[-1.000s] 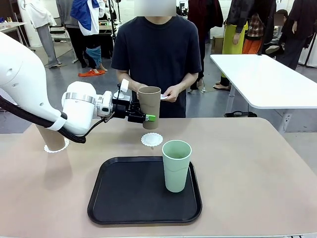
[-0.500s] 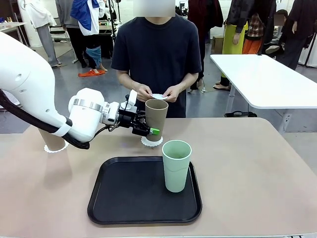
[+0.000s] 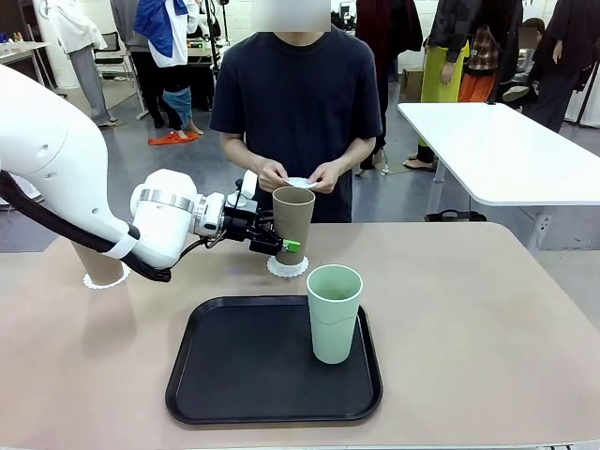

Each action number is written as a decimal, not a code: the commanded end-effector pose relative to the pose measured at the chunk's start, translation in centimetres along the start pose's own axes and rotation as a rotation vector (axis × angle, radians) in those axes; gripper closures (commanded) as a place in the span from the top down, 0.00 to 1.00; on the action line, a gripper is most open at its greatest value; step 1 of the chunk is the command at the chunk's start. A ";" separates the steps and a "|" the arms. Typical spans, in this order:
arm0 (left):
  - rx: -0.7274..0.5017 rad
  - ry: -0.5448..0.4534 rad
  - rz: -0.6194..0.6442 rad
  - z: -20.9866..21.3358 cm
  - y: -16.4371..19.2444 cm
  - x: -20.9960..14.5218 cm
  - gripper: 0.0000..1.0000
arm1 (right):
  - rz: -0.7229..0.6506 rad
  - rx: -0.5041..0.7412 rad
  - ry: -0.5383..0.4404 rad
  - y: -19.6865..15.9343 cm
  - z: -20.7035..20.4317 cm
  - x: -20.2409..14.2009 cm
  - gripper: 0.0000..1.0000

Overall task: Place coasters on the table and set cups on them.
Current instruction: Take one Reusable plastic cup from the Flat Tray and place it on a coaster set by the human.

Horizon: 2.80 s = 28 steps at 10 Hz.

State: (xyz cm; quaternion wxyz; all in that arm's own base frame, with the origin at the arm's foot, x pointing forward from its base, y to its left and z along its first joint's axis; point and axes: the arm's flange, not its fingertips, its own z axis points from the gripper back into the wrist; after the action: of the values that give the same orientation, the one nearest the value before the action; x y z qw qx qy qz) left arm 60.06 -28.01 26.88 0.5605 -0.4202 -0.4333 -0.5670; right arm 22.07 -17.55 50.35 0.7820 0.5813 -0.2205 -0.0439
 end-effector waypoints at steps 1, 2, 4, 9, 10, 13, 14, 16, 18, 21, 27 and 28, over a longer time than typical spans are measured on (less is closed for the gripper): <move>-0.004 -0.048 0.031 -0.4 1.1 -0.5 0.83 | -0.004 0.007 -0.014 0.0 -0.2 0.1 1.00; -0.007 -0.056 0.037 -0.7 1.0 -0.8 0.83 | -0.004 0.007 -0.014 0.0 -0.2 0.1 1.00; -0.019 -0.055 0.053 -0.8 1.5 -1.1 0.83 | -0.004 0.007 -0.014 0.0 -0.2 0.1 1.00; -0.018 -0.071 0.060 -0.8 1.3 -2.0 0.83 | -0.004 0.007 -0.014 0.0 -0.2 0.1 1.00; -0.021 -0.072 0.063 -0.7 1.5 -1.9 0.83 | -0.004 0.007 -0.014 0.0 -0.2 0.1 1.00; -0.020 -0.076 0.052 -0.4 1.1 -1.9 0.83 | -0.004 0.007 -0.014 0.0 -0.2 0.1 1.00; -0.038 -0.096 0.091 -0.2 1.2 -1.8 0.83 | -0.004 0.007 -0.014 0.0 -0.2 0.1 1.00; -0.026 -0.100 0.122 -0.3 0.6 -2.2 0.83 | -0.004 0.007 -0.014 0.0 -0.2 0.1 1.00; -0.030 -0.088 0.107 -0.1 0.7 -2.1 0.83 | -0.004 0.007 -0.014 0.0 -0.2 0.1 1.00; -0.015 -0.059 0.074 0.1 1.0 -2.5 0.83 | -0.004 0.007 -0.014 0.0 -0.2 0.1 1.00; -0.024 -0.038 0.064 -0.5 1.2 -4.2 0.83 | -0.004 0.007 -0.014 0.0 -0.2 0.1 1.00; -0.027 -0.032 0.063 -0.5 1.4 -4.3 0.83 | -0.004 0.007 -0.014 0.0 -0.2 0.1 1.00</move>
State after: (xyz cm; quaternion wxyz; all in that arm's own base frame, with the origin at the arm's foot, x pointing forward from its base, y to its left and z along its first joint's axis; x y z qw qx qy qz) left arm 60.96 -27.07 23.48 0.5670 -0.4595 -0.4234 -0.5368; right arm 22.07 -17.55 50.35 0.7820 0.5813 -0.2205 -0.0439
